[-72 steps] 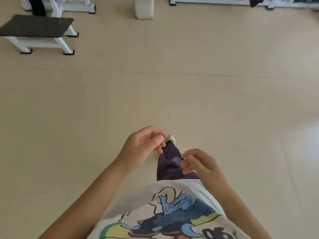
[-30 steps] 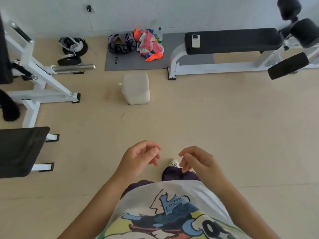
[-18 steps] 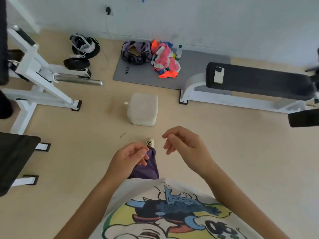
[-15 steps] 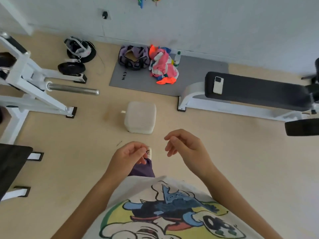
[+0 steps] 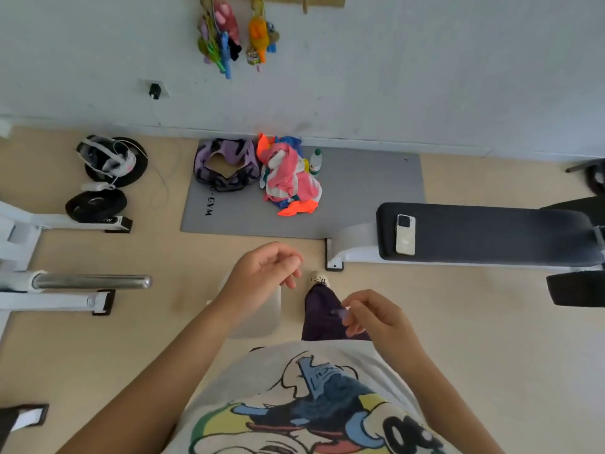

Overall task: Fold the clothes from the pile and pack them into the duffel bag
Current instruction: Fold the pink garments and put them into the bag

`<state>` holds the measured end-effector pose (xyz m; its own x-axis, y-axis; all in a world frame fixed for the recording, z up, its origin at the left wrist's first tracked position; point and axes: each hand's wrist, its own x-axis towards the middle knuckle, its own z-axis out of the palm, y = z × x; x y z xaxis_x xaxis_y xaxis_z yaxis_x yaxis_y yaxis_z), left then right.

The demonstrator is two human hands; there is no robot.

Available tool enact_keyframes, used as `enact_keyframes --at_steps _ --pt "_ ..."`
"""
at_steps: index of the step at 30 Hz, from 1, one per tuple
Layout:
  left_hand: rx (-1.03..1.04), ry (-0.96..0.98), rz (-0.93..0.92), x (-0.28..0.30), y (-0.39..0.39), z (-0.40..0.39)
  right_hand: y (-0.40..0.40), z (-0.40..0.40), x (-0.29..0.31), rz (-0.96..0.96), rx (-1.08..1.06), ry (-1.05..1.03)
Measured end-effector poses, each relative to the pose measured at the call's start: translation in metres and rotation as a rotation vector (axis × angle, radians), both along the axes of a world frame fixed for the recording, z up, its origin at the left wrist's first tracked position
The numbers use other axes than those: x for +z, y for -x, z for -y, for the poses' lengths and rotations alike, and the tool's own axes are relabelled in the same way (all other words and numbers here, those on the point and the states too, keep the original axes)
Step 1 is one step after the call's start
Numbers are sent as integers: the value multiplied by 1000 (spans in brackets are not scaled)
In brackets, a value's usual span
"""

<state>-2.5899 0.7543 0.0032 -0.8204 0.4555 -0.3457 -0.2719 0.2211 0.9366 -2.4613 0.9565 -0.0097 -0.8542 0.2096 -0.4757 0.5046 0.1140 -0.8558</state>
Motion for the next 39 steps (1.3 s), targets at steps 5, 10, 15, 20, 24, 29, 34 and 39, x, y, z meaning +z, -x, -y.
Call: enact_keyframes --at_steps 5,10,15,20,24,29,34,39 --pt "127 69 35 -7 81 -34 132 -53 3 -56 127 25" --pt "266 145 89 -11 131 -33 260 -66 12 -89 267 7" --pt "418 172 105 -9 202 -31 361 -52 29 -200 326 16" --pt "411 189 142 -23 283 -11 433 -26 33 -281 290 85" --pt "321 133 179 -35 369 15 482 -1 9 -202 140 97" --pt "121 80 211 -72 492 46 530 33 -47 0 5 40" --pt "-13 67 194 -180 596 37 580 28 -131 167 13 -48" --pt "-12 189 242 -393 656 -1 656 -1 -330 258 -120 -74"
